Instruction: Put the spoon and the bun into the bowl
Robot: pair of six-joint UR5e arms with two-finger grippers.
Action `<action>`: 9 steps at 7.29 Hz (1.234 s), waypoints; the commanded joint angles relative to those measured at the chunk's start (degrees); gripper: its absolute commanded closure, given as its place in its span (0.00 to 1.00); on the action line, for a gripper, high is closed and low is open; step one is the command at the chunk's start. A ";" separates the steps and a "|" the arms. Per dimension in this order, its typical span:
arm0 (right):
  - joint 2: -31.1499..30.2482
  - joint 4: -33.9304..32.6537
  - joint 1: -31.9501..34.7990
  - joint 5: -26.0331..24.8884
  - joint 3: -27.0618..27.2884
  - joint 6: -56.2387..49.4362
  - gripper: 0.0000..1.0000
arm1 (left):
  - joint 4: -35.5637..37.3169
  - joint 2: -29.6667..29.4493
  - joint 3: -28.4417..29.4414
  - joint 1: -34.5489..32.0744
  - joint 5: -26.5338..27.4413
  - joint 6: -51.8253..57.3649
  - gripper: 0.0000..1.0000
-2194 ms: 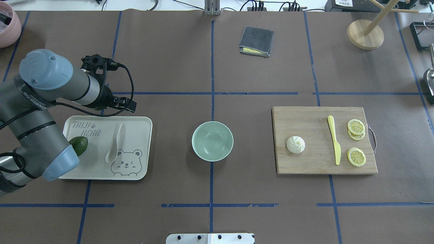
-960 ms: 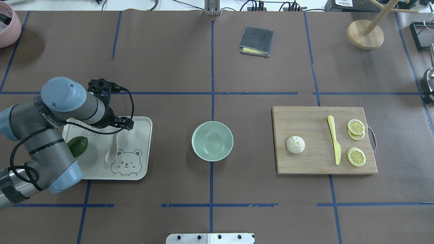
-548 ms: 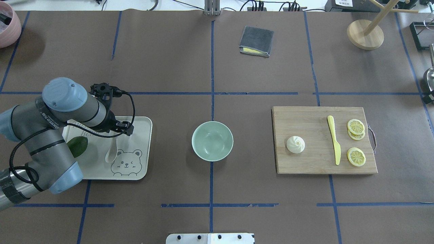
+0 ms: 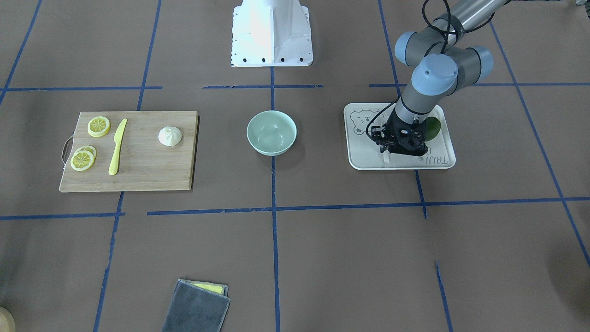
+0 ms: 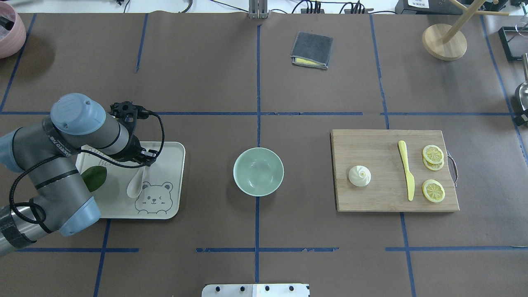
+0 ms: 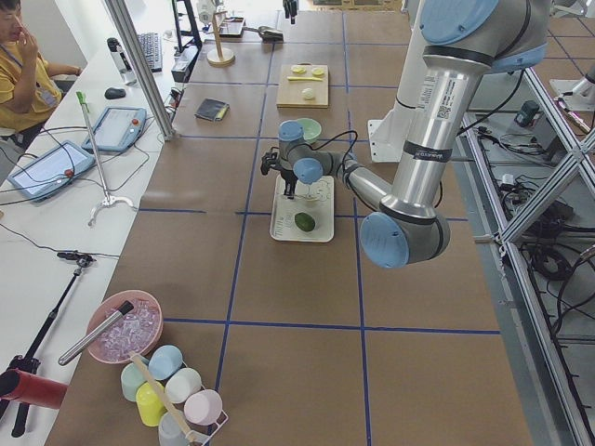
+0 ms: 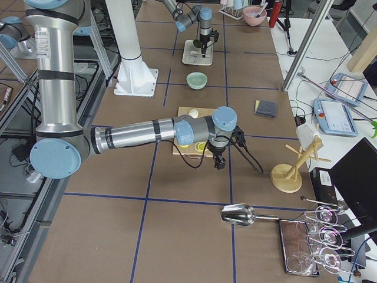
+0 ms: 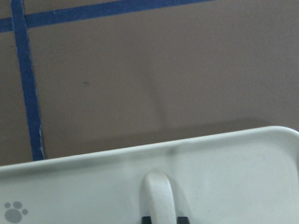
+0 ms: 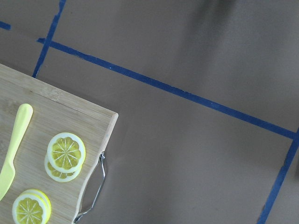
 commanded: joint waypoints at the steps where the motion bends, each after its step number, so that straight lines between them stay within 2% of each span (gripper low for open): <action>1: 0.00 0.00 0.00 0.00 0.01 0.00 0.00 | -0.03 -0.08 -2.13 -0.07 0.19 -0.02 1.00; 2: -0.08 0.00 0.00 0.00 0.01 0.00 0.00 | -0.03 -0.69 -3.79 0.01 0.27 -0.19 1.00; 4: -0.08 0.00 0.00 0.00 0.09 0.09 0.00 | -0.12 -6.47 -3.90 0.45 0.36 -1.50 1.00; 6: -0.08 0.00 0.00 0.09 0.18 -0.18 0.00 | 0.05 -12.46 -2.41 1.16 0.28 -7.90 1.00; 7: 0.00 0.00 0.00 0.09 0.18 -0.18 0.00 | -0.64 -14.22 -0.40 4.03 0.62 -8.89 1.00; 9: -0.26 2.79 0.00 0.18 0.01 -0.09 0.00 | -0.73 -22.03 3.29 6.07 0.89 -8.90 1.00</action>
